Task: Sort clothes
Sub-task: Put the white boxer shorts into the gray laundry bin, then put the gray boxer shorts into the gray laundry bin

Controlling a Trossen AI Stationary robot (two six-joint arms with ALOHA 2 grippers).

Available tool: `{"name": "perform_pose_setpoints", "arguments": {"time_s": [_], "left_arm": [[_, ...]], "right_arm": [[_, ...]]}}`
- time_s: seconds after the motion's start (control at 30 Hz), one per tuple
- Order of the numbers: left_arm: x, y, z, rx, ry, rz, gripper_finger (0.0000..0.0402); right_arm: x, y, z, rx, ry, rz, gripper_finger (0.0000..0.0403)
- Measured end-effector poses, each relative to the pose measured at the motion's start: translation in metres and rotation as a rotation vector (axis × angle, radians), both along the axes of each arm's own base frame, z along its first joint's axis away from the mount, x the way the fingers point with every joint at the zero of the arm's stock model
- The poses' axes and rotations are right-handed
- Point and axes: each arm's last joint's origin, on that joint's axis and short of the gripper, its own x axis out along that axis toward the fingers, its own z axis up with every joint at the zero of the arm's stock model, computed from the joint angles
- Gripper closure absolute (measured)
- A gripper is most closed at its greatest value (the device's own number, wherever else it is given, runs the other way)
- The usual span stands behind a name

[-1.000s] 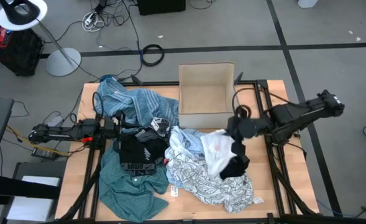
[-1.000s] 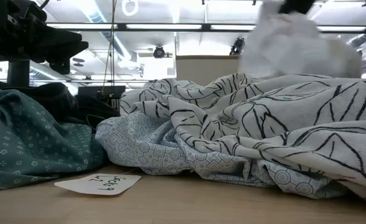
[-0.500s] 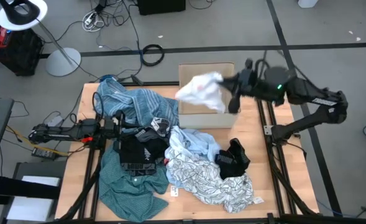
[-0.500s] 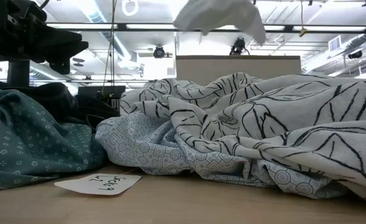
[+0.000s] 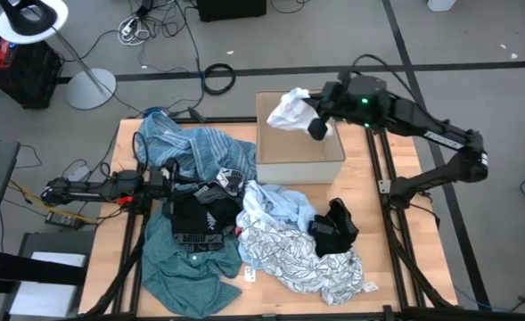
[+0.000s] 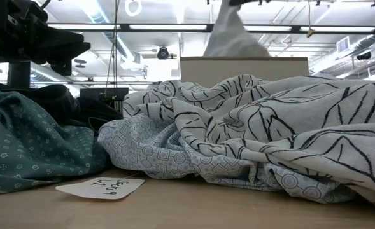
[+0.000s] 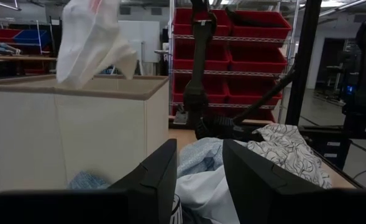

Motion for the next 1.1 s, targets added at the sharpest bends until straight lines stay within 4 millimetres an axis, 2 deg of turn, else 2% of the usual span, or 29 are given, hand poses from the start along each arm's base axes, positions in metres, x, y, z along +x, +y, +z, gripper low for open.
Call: {"name": "perform_pose_setpoints", "arguments": {"time_s": [0.27, 0.53, 0.73, 0.93, 1.1], "left_arm": [[0.000, 0.000, 0.000, 0.000, 0.000, 0.000, 0.0266], [0.000, 0.000, 0.000, 0.000, -0.006, 0.000, 0.0266], [0.000, 0.000, 0.002, -0.001, -0.018, 0.000, 0.0266], [0.000, 0.000, 0.002, -0.001, -0.018, 0.000, 0.0266], [0.000, 0.000, 0.002, -0.001, -0.018, 0.000, 0.0266]], "right_arm": [[0.023, -0.020, -0.038, 0.095, 0.211, -0.024, 0.0366], [0.023, -0.037, -0.071, 0.371, 0.360, -0.016, 0.0297], [0.016, -0.035, -0.068, 0.397, 0.368, 0.001, 0.0246], [-0.017, -0.013, -0.051, 0.442, 0.381, -0.009, 0.0217], [-0.045, 0.009, -0.035, 0.481, 0.322, -0.010, 0.0212]]}}
